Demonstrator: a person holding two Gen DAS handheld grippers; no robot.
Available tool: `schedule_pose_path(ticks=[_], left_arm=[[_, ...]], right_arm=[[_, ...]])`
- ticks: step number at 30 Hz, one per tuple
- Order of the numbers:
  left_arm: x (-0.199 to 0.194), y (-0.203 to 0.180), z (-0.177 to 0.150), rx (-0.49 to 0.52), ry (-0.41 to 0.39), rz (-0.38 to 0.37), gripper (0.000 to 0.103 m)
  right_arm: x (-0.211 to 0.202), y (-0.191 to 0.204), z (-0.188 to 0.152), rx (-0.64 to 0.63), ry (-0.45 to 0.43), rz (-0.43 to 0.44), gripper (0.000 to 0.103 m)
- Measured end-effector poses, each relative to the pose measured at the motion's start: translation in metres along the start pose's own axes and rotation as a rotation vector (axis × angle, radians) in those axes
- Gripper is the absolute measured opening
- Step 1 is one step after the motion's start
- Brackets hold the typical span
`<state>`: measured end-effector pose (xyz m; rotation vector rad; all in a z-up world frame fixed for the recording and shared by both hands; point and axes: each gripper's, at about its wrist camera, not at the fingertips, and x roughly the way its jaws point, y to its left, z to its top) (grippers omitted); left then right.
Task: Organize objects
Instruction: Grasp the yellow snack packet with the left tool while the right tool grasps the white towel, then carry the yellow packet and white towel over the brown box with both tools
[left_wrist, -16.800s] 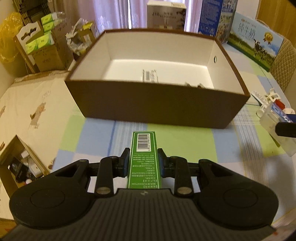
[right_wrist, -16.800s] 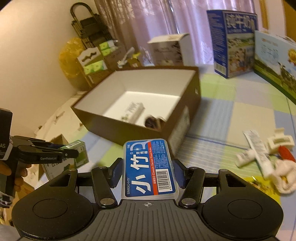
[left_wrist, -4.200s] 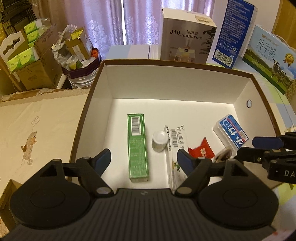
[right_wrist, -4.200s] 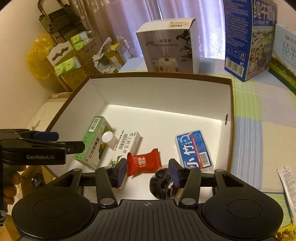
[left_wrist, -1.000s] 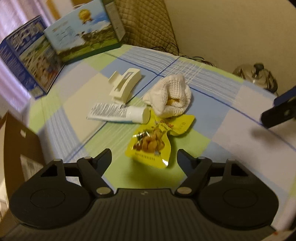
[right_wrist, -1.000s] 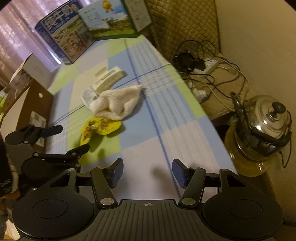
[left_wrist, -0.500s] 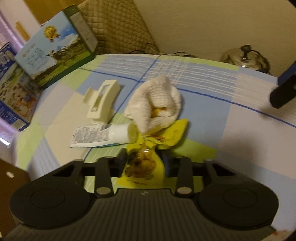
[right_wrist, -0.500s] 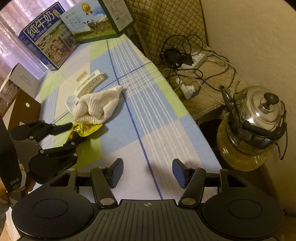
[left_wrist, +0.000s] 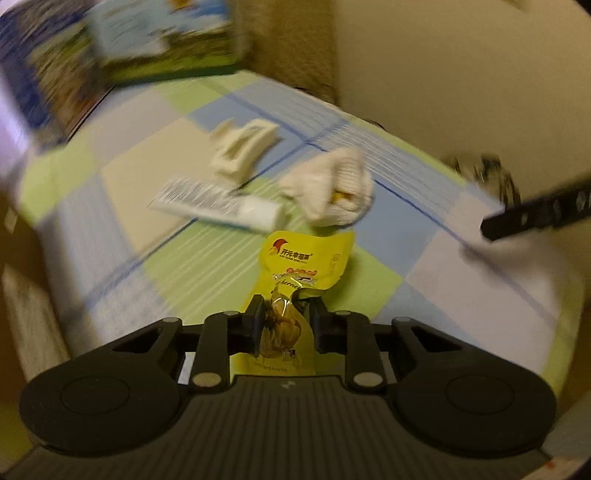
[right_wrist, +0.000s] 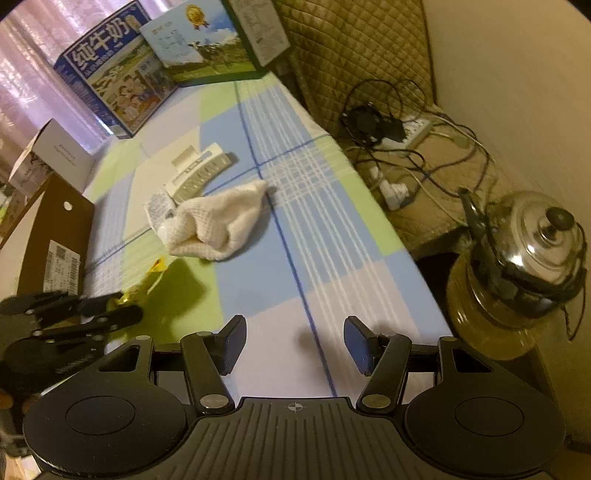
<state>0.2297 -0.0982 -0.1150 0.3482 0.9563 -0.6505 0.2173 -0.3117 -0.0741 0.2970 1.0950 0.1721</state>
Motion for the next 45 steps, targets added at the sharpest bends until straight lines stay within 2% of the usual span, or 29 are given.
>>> schedule_pose_path(ticks=[4,7,9,12,13,18,22,24,26,27,28,31,33,45], left_arm=[[-0.018,0.028,-0.005,-0.193,-0.005,0.021,0.021],[-0.027,0.042,-0.006,-0.258,-0.016,0.069,0.021],[-0.030,0.051,-0.008,-0.298,-0.015,0.086,0.021],[-0.031,0.063,-0.010,-0.366,-0.003,0.107,0.021],[-0.031,0.066,-0.011,-0.386,0.000,0.113,0.021],[-0.036,0.082,-0.015,-0.483,0.004,0.125,0.021],[-0.036,0.088,-0.016,-0.513,0.012,0.135,0.021],[-0.035,0.089,-0.017,-0.524,0.016,0.138,0.021],[-0.036,0.090,-0.019,-0.531,0.019,0.139,0.021],[-0.035,0.090,-0.019,-0.534,0.021,0.139,0.021],[-0.035,0.090,-0.020,-0.535,0.022,0.138,0.021],[-0.035,0.090,-0.020,-0.536,0.024,0.137,0.021],[-0.036,0.090,-0.021,-0.536,0.024,0.133,0.021],[-0.044,0.086,-0.024,-0.525,0.014,0.116,0.021]], right_arm=[[0.009,0.014,0.011,-0.053,-0.025,0.055,0.056],[0.019,0.024,0.025,-0.064,-0.058,0.106,0.056],[0.029,0.027,0.037,-0.028,-0.072,0.141,0.057],[0.046,0.032,0.056,0.015,-0.069,0.170,0.077],[0.051,0.033,0.062,0.025,-0.074,0.171,0.080],[0.079,0.041,0.084,0.052,-0.067,0.132,0.082],[0.103,0.046,0.083,0.042,-0.025,0.080,0.082],[0.110,0.047,0.076,0.051,-0.033,0.098,0.081],[0.110,0.052,0.072,0.016,-0.050,0.089,0.075],[0.111,0.053,0.070,0.001,-0.047,0.107,0.061],[0.111,0.054,0.069,0.006,-0.036,0.134,0.054],[0.107,0.060,0.065,-0.036,-0.050,0.138,0.042],[0.102,0.063,0.063,-0.060,-0.059,0.134,0.037],[0.070,0.061,0.044,-0.075,-0.054,0.124,0.034]])
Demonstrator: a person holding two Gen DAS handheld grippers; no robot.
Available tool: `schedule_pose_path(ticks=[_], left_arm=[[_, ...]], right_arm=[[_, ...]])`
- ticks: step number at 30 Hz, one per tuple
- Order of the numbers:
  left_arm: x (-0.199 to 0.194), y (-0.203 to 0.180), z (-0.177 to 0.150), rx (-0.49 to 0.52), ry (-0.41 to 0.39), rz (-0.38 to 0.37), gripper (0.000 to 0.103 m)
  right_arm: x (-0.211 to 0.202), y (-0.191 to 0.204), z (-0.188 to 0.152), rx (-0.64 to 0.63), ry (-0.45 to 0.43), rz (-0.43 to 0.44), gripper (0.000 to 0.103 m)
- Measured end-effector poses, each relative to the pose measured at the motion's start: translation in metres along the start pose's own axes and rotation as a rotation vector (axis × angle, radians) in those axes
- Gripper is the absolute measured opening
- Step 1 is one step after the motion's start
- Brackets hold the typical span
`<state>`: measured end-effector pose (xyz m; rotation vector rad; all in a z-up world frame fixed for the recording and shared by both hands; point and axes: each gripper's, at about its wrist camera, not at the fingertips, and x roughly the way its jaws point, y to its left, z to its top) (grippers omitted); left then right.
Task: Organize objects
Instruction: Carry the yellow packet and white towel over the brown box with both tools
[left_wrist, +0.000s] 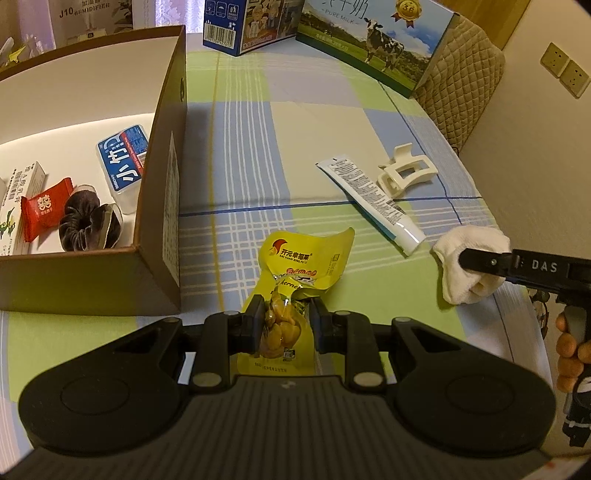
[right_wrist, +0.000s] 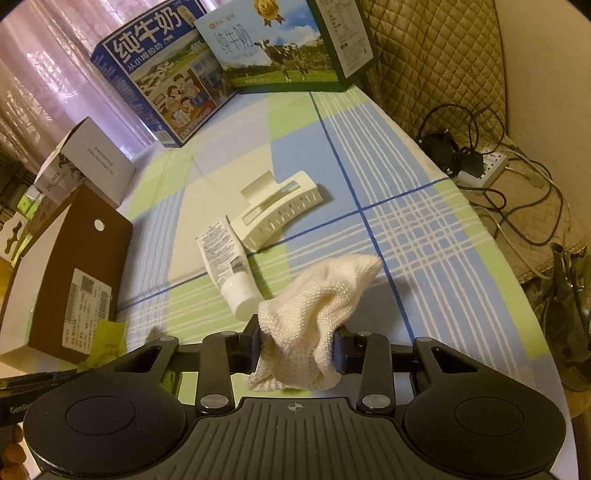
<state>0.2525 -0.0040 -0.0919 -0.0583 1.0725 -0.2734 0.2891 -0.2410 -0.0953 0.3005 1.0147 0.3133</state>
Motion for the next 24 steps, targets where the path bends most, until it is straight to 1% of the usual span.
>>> schedule_pose_path(ticks=[5,12,18,24], left_arm=[[-0.010,-0.003,-0.003,0.011,-0.016,-0.023,0.021],[-0.033,-0.003,-0.007,0.013,-0.062,-0.051,0.021],[-0.061,0.004,-0.012,0.004,-0.106,-0.075,0.021],[-0.090,0.018,-0.021,-0.006,-0.144,-0.083,0.022]], right_arm=[[-0.016,0.011,-0.003,-0.021,-0.011,0.024,0.034],[-0.034,0.034,-0.007,-0.064,-0.026,0.067,0.034],[-0.049,0.057,-0.014,-0.108,-0.028,0.117,0.034],[-0.057,0.087,-0.028,-0.161,-0.006,0.172,0.034]])
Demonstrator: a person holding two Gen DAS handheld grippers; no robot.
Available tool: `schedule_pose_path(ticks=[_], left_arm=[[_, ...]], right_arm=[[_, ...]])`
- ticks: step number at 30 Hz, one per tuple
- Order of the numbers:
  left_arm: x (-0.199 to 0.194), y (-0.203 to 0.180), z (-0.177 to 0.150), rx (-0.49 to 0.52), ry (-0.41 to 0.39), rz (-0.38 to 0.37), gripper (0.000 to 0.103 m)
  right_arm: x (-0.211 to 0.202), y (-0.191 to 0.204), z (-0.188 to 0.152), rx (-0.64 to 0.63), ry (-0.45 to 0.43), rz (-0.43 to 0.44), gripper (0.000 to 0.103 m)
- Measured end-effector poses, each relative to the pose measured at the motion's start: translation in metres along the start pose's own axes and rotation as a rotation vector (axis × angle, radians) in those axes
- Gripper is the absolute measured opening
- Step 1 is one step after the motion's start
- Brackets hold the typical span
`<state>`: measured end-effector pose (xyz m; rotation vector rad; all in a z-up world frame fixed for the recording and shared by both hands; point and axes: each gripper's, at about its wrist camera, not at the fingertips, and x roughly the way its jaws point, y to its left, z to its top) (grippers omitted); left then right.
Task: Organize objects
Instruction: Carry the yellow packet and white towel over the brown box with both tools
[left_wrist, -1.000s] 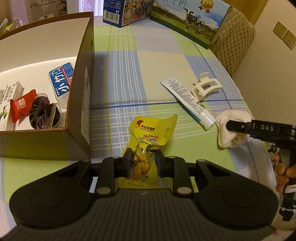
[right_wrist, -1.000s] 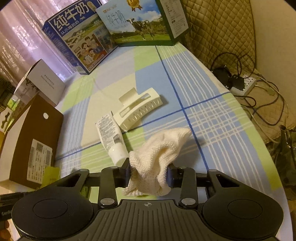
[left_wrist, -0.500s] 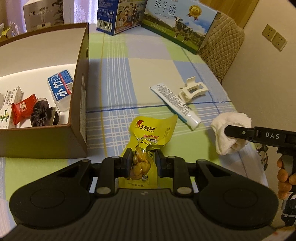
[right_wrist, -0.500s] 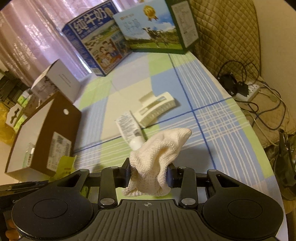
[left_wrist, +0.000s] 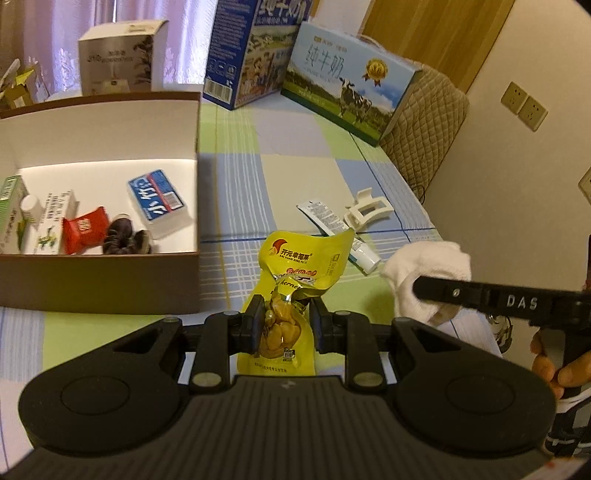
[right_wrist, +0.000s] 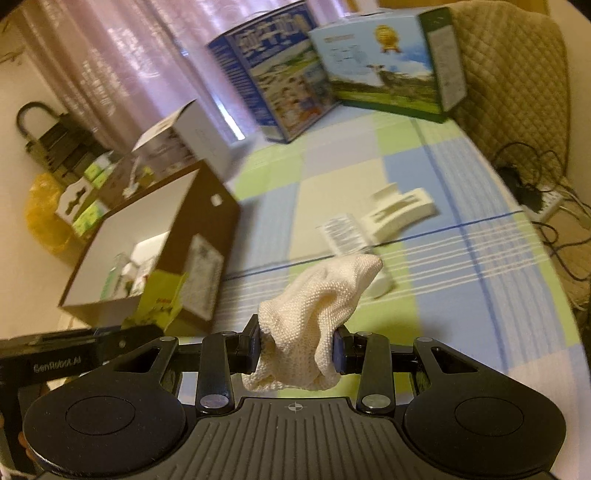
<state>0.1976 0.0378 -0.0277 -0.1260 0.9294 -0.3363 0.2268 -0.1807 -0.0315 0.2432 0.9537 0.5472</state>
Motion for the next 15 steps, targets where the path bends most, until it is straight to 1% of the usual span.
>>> schedule_pose_path(ticks=[10,15], left_arm=[[-0.047,0.034,-0.009,-0.037,-0.057,0.005,0.021],[-0.068,0.061,-0.011,-0.064,-0.089,0.022,0.021]], right_arm=[[0.016,0.073,-0.013,-0.087,0.033,0.125,0.034],[0.029,0.106,-0.015,-0.121,0.034,0.171,0.034]])
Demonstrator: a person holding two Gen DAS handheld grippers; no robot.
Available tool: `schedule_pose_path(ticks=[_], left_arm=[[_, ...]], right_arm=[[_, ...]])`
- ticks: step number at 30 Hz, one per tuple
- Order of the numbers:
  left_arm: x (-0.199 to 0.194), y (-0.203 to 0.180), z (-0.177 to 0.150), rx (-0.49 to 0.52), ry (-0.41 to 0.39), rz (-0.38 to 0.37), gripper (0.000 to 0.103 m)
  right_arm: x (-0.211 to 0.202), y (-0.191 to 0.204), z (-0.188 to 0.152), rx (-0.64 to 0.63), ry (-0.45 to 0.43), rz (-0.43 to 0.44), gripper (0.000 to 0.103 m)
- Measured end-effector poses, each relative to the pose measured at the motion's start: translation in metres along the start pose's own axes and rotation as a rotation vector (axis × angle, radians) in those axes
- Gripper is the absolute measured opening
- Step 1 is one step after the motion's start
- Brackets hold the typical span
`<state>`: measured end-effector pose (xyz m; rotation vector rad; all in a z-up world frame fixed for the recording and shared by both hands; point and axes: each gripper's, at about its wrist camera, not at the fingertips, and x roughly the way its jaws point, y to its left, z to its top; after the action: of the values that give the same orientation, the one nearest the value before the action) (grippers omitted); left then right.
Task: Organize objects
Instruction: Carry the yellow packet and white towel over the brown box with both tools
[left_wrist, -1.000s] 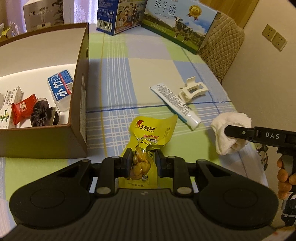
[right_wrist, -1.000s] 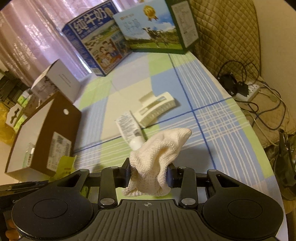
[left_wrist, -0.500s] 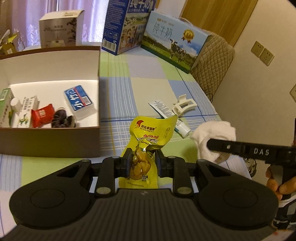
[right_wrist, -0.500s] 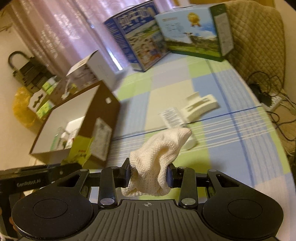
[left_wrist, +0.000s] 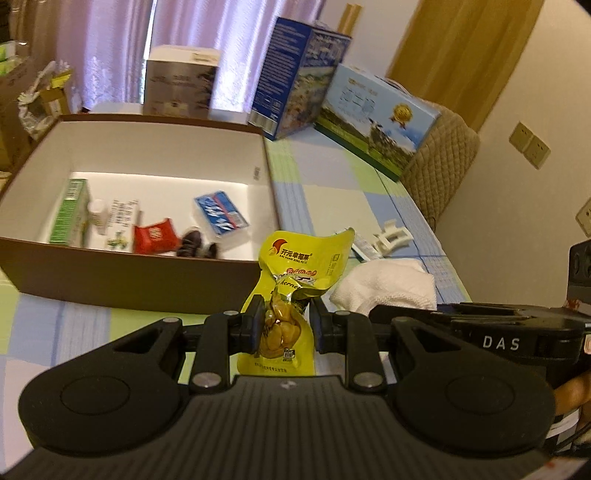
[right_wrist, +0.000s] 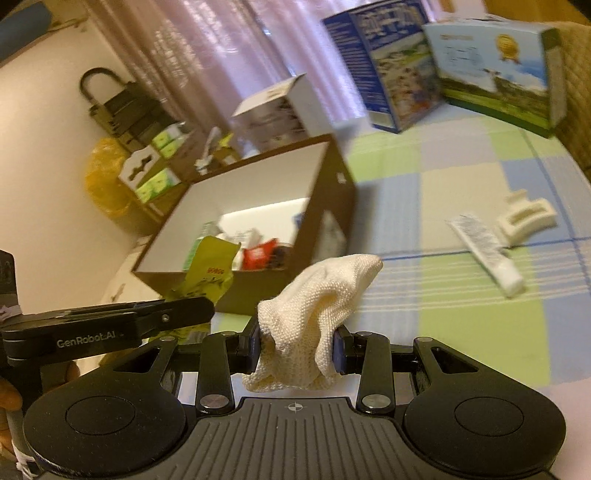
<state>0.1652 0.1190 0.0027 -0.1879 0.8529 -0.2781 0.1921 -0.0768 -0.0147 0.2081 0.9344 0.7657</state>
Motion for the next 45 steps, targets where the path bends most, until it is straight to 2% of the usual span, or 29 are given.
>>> schedule_pose_path(ticks=[8,18,23,29,36,45], left_arm=[[-0.026,0.049,0.010,-0.034,-0.050,0.052,0.022],[-0.029,0.095,0.050,-0.035,-0.096,0.099,0.022],[-0.010,0.108,0.075,-0.037,-0.098,0.119,0.022],[0.031,0.123,0.100,-0.054,-0.051,0.146,0.022],[0.077,0.138,0.119,-0.065,0.014,0.169,0.022],[0.120,0.153,0.133,-0.080,0.079,0.188,0.022]], right_arm=[[0.032,0.045,0.015,-0.031,-0.018,0.044,0.034],[0.076,0.085,0.057,-0.087,-0.070,0.051,0.034],[0.098,0.086,0.076,-0.083,-0.091,0.005,0.034],[0.128,0.076,0.094,-0.072,-0.067,-0.046,0.034],[0.164,0.066,0.110,-0.072,-0.024,-0.090,0.034],[0.204,0.060,0.124,-0.076,0.026,-0.101,0.034]])
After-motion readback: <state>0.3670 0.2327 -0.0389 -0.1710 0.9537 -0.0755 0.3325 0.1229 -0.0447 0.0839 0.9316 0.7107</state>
